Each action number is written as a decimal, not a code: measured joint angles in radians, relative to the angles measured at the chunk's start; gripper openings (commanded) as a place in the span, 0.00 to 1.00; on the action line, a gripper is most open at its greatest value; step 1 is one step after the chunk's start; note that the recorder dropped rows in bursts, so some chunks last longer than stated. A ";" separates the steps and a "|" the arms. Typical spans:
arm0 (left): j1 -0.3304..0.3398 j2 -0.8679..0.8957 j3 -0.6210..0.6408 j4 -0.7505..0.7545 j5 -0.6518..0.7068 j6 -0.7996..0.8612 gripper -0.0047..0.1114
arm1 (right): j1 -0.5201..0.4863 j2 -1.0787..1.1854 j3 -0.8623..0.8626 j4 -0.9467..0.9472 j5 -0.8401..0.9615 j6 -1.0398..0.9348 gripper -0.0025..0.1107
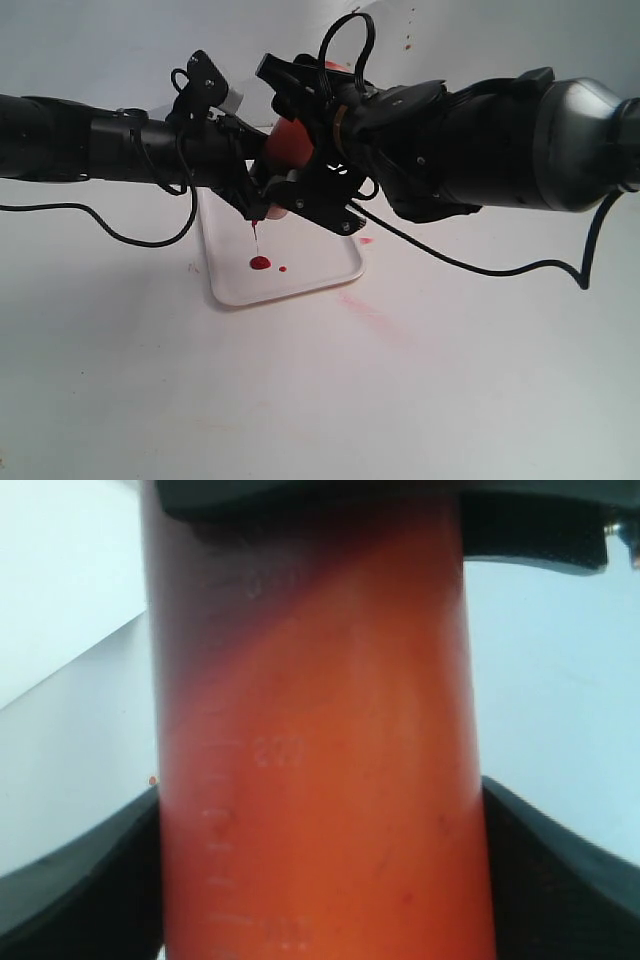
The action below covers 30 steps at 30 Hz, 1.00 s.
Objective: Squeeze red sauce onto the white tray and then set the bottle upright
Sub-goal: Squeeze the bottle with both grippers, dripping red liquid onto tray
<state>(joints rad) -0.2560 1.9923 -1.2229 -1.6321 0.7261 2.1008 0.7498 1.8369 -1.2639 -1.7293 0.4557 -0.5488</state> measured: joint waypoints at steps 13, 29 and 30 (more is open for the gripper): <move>0.000 0.000 0.000 -0.015 0.002 0.000 0.94 | 0.000 0.000 0.000 0.000 0.000 0.011 0.02; 0.000 0.000 0.000 0.143 -0.133 -0.004 0.94 | 0.000 0.000 0.000 0.000 0.000 0.021 0.02; 0.000 0.000 0.000 0.147 -0.138 -0.004 0.94 | 0.000 0.000 0.000 0.000 0.000 0.021 0.02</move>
<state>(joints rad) -0.2560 1.9923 -1.2229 -1.4851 0.5883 2.0971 0.7498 1.8369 -1.2639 -1.7293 0.4557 -0.5274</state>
